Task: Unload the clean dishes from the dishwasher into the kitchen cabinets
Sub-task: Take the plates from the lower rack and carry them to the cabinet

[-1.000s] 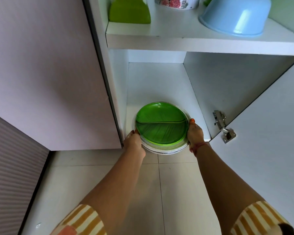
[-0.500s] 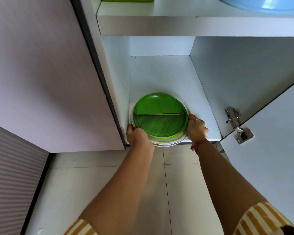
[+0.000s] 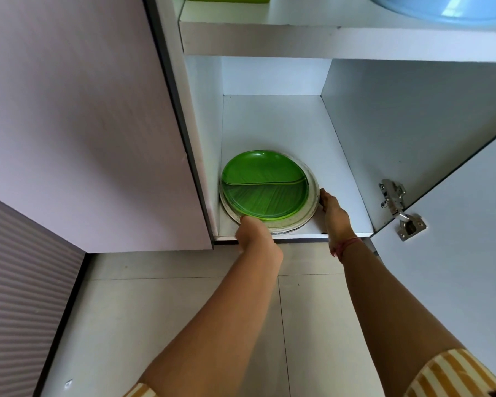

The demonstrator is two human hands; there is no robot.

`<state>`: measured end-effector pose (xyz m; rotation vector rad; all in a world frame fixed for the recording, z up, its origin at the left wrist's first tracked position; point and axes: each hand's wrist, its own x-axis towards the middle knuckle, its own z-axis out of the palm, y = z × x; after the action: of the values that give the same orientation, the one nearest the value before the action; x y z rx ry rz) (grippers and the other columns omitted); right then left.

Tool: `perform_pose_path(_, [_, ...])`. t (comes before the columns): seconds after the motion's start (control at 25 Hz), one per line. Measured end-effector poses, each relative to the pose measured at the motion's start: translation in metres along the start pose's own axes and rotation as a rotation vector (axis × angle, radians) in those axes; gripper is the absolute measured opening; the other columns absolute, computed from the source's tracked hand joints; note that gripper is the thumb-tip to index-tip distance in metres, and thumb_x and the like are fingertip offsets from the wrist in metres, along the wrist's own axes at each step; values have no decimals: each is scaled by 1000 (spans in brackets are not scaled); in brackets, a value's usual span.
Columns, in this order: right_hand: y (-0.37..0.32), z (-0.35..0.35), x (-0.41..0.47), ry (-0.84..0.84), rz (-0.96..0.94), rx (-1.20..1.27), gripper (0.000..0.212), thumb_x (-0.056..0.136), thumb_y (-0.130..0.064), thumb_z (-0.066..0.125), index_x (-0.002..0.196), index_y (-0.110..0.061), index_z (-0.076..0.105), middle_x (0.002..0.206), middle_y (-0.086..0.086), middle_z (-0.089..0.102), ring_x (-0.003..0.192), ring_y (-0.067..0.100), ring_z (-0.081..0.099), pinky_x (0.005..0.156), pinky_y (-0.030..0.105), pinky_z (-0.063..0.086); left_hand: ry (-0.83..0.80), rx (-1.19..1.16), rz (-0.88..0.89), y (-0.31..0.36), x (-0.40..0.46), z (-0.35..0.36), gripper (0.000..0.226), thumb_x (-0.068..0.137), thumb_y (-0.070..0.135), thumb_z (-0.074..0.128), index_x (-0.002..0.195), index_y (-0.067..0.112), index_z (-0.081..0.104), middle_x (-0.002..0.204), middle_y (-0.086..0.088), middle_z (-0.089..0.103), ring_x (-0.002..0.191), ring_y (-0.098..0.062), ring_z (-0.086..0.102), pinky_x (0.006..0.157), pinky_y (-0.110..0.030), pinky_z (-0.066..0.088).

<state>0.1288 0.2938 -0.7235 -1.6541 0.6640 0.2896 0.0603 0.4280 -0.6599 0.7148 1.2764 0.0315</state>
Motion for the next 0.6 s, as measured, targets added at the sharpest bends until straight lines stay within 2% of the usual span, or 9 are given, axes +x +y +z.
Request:
perform_pose_path(0.08, [-1,1,-2,-37,-58,-14,55,83,-58,46,124,-24,60,133,4,52,106,18,46,94,31,35,-19,-102,-31,0,-6,-2,36,93,13,33,121,5,55,129,-9,54,110,-28,53,94,-32,41])
perform_pose_path(0.16, [0,3,-4,-56,-91,-104,49,79,-61,38,114,-36,61,133,9,52,114,24,46,102,40,35,-30,-163,-32,2,-7,-3,27,92,12,32,104,13,56,111,-5,52,90,-22,42,84,-28,37])
perform_pose_path(0.2, [2,3,-3,-54,-75,-96,60,71,-68,38,118,-37,60,136,9,50,120,25,45,104,41,34,-28,-175,-31,3,-5,-3,26,92,12,32,103,12,55,107,-4,49,89,-19,38,84,-28,36])
perform_pose_path(0.28, [3,2,-3,-44,-1,-68,95,59,-78,43,136,-23,49,141,6,45,126,24,42,101,35,33,-18,-174,-14,4,0,-5,33,94,11,31,115,5,55,109,-5,50,91,-18,39,87,-29,38])
perform_pose_path(0.32, [-1,0,-7,-66,19,-65,101,62,-79,45,141,-16,42,143,6,43,126,23,42,97,32,32,-16,-175,-16,4,3,-6,35,94,11,31,119,3,54,108,-5,50,91,-18,41,89,-29,39])
perform_pose_path(0.4, [-5,-3,-16,-121,19,-73,88,81,-70,43,144,-10,36,146,8,39,128,24,40,97,31,30,-38,-168,-10,4,5,-10,33,93,12,32,114,5,58,103,-4,49,89,-19,44,89,-29,40])
perform_pose_path(0.48, [-7,-4,-29,-128,16,-102,68,95,-55,36,144,-8,36,147,11,37,133,26,37,104,34,30,-46,-149,18,4,1,-14,24,93,14,35,95,8,58,102,-5,49,82,-20,48,79,-29,40])
perform_pose_path(0.56, [-12,-8,-53,-106,25,-132,52,101,-38,30,140,-5,41,144,14,42,132,30,39,106,38,31,-26,-102,5,1,-18,-25,23,96,18,37,99,9,58,105,-5,53,86,-20,55,84,-30,42])
perform_pose_path(0.6, [-15,-13,-73,-103,31,-178,48,102,-31,29,139,-4,42,144,15,43,132,31,40,106,39,32,-13,-44,1,-3,-34,-33,22,97,20,37,97,11,58,100,-4,55,83,-18,55,83,-31,42])
